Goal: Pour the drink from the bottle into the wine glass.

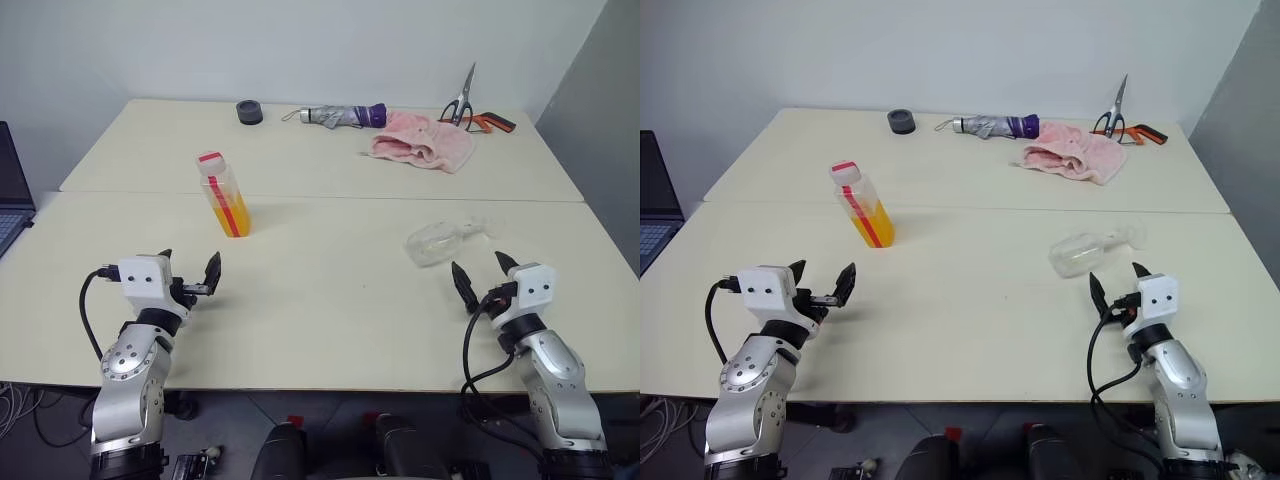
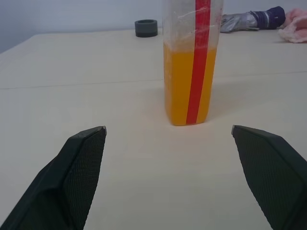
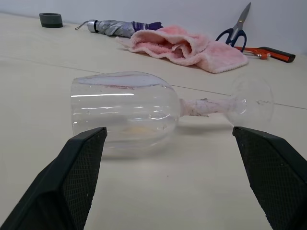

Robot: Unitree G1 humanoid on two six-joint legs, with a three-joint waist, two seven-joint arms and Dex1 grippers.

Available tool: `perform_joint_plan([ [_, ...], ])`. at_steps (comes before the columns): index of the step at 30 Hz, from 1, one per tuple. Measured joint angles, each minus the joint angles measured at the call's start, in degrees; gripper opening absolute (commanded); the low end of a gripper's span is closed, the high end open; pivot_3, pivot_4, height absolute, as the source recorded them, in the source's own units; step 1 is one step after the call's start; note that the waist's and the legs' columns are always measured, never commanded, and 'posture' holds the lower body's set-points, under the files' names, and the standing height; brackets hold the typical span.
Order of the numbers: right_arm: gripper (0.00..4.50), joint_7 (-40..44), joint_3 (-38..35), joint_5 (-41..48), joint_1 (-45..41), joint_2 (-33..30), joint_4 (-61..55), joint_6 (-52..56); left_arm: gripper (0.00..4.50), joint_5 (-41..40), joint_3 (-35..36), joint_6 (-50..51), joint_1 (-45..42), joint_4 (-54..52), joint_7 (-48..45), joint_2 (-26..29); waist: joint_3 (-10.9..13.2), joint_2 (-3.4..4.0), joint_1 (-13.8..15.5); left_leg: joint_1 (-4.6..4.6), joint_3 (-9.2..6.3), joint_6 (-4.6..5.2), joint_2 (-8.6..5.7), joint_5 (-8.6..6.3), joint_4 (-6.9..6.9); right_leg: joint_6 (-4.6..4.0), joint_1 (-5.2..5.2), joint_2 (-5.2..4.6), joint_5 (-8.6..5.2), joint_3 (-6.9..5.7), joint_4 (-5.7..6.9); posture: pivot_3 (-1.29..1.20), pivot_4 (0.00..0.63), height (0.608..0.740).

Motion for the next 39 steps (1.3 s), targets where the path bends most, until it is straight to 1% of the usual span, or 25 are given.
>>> perform_joint_plan([
  [15,4.5,0.1,-0.2,-0.1,0.0,0.0,1.5,-1.4,4.48,0.3,-0.3,-2.1,0.4,0.0,-0.4,0.0,0.0,0.0,0.0,0.0,0.0,0.0,0.0,0.0,0.0,0.0,0.0,0.0,0.0,0.0,0.0,0.0,0.15,0.74],
  [22,4.5,0.2,0.4,-0.3,-0.1,0.1,1.2,-1.4,4.48,-0.4,0.0,-3.4,-0.1,0.5,-2.5,0.6,0.0,0.0,0.0,0.0,0.0,0.0,0.0,0.0,0.0,0.0,0.0,0.0,0.0,0.0,0.0,0.0,0.15,0.74],
  [27,4.5,3.3,1.5,0.3,-0.3,-1.8,-1.0,-0.9,4.48,-1.1,0.2,-2.8,-1.4,2.2,-2.2,0.8,0.0,0.0,0.0,0.0,0.0,0.0,-0.01,0.0,0.0,0.08,0.0,0.01,-0.05,-0.01,0.0,0.0,0.15,0.74],
  [29,4.5,5.3,1.5,1.8,-0.5,-3.1,-2.8,0.9,4.48,-0.9,0.5,-2.8,-1.6,2.7,-1.7,0.8,0.0,0.0,0.0,0.0,0.0,0.0,0.0,0.0,0.0,0.07,0.0,0.01,-0.04,-0.01,0.0,0.0,0.15,0.74],
  [32,4.5,8.9,2.1,6.1,-2.4,-6.1,-7.1,7.2,4.48,-0.6,1.1,-2.1,-2.4,2.9,-0.3,0.7,0.0,0.0,0.0,0.0,-0.01,0.0,0.02,0.0,0.01,0.07,0.0,0.01,-0.04,-0.01,0.0,0.0,0.15,0.74],
  [36,4.5,12.2,4.0,10.7,-6.6,-9.1,-13.1,14.8,4.48,-1.5,1.4,2.4,-5.6,2.7,1.7,0.7,0.0,0.0,0.0,-0.04,-0.07,0.0,-0.01,0.0,0.01,0.08,0.0,0.02,-0.04,-0.07,-0.01,0.0,0.15,0.74],
  [39,4.5,15.0,6.7,13.4,-7.4,-11.3,-16.3,19.9,4.48,-1.6,1.3,5.8,-7.9,2.6,2.5,1.4,0.0,-0.01,0.0,-0.12,-0.11,0.01,-0.03,0.0,0.01,0.01,-0.02,0.03,-0.01,-0.11,-0.04,0.0,0.15,0.74],
])
